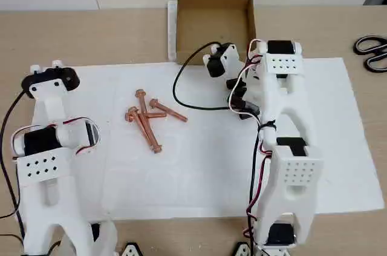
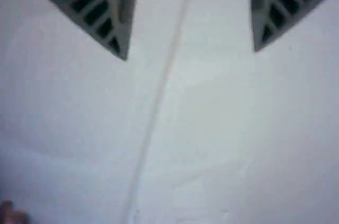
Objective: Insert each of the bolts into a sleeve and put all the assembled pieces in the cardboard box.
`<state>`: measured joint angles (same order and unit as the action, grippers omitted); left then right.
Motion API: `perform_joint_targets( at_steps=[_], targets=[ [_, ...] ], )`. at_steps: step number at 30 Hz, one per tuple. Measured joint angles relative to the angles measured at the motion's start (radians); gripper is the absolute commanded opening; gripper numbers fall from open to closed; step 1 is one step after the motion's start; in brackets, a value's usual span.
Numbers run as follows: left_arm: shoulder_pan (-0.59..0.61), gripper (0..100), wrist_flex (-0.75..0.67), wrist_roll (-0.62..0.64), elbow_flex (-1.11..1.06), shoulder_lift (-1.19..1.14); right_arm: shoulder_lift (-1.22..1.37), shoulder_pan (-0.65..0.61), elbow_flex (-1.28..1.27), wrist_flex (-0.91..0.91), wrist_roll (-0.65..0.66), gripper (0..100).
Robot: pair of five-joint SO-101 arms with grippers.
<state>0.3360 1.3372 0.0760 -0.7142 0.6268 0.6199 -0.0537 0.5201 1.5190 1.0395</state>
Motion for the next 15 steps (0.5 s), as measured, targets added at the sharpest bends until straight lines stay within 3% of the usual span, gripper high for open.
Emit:
perform_joint_targets(
  at_steps=[15],
  targets=[
    [0.0,15,0.0,0.0,0.0,0.0,0.112,0.044,0.057,-0.002,0.002,16.9]
  ],
)
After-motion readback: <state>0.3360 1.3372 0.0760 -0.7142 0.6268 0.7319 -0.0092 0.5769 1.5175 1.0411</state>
